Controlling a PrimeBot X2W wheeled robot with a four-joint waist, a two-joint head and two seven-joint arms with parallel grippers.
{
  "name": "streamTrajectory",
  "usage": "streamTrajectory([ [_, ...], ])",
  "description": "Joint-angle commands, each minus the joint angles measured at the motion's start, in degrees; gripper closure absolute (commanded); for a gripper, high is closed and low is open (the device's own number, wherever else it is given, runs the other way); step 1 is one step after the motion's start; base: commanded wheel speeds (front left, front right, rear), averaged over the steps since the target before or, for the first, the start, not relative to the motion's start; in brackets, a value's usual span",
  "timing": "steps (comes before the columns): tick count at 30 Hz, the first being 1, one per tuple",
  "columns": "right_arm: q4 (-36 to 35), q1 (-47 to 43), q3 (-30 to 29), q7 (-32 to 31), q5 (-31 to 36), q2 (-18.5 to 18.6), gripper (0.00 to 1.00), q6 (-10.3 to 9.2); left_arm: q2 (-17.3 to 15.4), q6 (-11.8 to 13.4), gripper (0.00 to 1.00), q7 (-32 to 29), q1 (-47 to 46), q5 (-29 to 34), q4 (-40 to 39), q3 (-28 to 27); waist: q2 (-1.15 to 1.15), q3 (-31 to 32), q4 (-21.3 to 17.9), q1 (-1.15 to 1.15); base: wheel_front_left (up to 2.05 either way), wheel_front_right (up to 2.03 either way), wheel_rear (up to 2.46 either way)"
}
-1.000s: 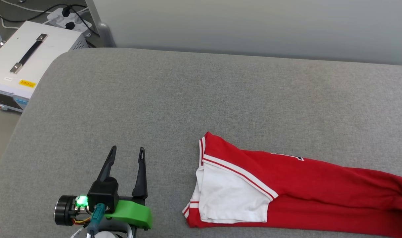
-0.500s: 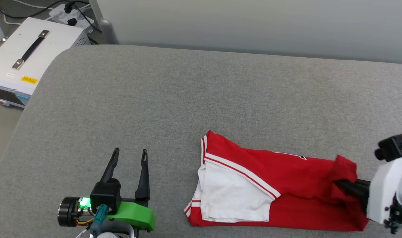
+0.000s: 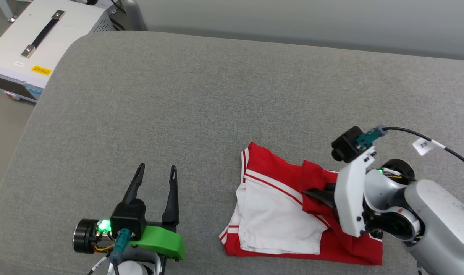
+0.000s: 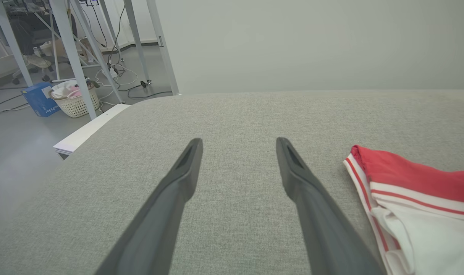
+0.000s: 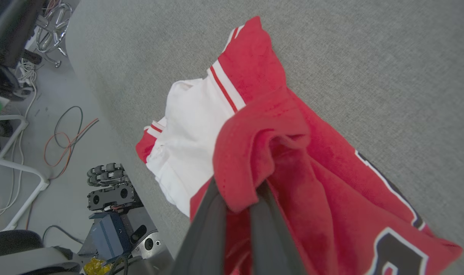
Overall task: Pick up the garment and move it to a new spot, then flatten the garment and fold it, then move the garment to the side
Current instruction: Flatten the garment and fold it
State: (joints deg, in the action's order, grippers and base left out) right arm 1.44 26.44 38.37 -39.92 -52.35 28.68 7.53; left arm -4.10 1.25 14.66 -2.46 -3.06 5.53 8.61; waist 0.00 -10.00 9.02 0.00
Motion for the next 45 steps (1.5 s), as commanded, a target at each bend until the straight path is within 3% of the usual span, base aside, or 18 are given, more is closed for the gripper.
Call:
streamTrajectory([
  [1, 1.15, 1.96, 1.24, 0.58, 0.56, -0.82, 1.00, -0.04, 0.29, -0.16, 0.00, 0.34, -1.13, 0.27, 0.18, -0.05, 0.00, -0.43, 0.36, 0.00, 0.00, 0.00, 0.00],
  [13, 15.15, 13.17, 14.77, 6.87, 2.51, -9.03, 1.00, -0.04, 0.85, -0.33, 0.00, 0.34, -2.87, 0.28, 0.56, 0.35, 0.00, -2.62, 1.47, 0.00, 0.00, 0.00, 0.00],
  [19, 23.43, 14.50, 19.42, 10.50, 3.54, -10.34, 1.00, -0.04, 1.04, -0.14, 0.00, 0.34, -3.49, -0.15, 0.76, 0.67, 0.00, -3.50, 2.04, 0.00, 0.00, 0.00, 0.00],
  [25, 26.96, 14.24, 22.35, 14.28, 1.40, -10.62, 1.00, -0.04, 1.13, 0.12, 0.00, 0.34, -3.35, -0.42, 1.02, 0.46, 0.00, -3.47, 1.81, 0.00, 0.00, 0.00, 0.00],
  [26, 27.05, 14.32, 22.50, 15.23, 1.15, -10.46, 0.87, -0.04, 1.14, 0.10, 0.00, 0.34, -3.29, -0.41, 1.12, 0.44, 0.00, -3.27, 1.76, 0.00, 0.00, 0.00, 0.00],
  [28, 26.70, 14.51, 22.89, 17.28, 0.77, -9.84, 0.16, -0.04, 1.15, 0.14, 0.00, 0.34, -3.11, -0.39, 1.28, 0.25, 0.00, -2.67, 1.46, 0.00, 0.00, 0.00, 0.00],
  [29, 26.18, 14.52, 22.82, 18.54, 0.36, -9.42, 0.00, -0.04, 1.16, 0.16, 0.00, 0.34, -2.94, -0.38, 1.33, 0.07, 0.00, -2.27, 1.26, 0.00, 0.00, 0.00, 0.00],
  [38, 19.61, 13.76, 17.98, 32.22, 2.18, -3.32, 0.00, -0.04, 1.16, 0.18, 0.00, 0.34, -1.29, 0.02, 0.85, -2.01, 0.00, 0.62, -1.41, 0.00, 0.00, 0.00, 0.00],
  [45, 19.23, 9.51, 6.67, 44.16, 10.37, -0.72, 0.00, -0.04, 1.08, -0.20, 0.00, 0.34, -0.44, 0.49, 0.15, -3.27, 0.00, 2.69, -3.38, 0.00, 0.00, 0.00, 0.00],
])
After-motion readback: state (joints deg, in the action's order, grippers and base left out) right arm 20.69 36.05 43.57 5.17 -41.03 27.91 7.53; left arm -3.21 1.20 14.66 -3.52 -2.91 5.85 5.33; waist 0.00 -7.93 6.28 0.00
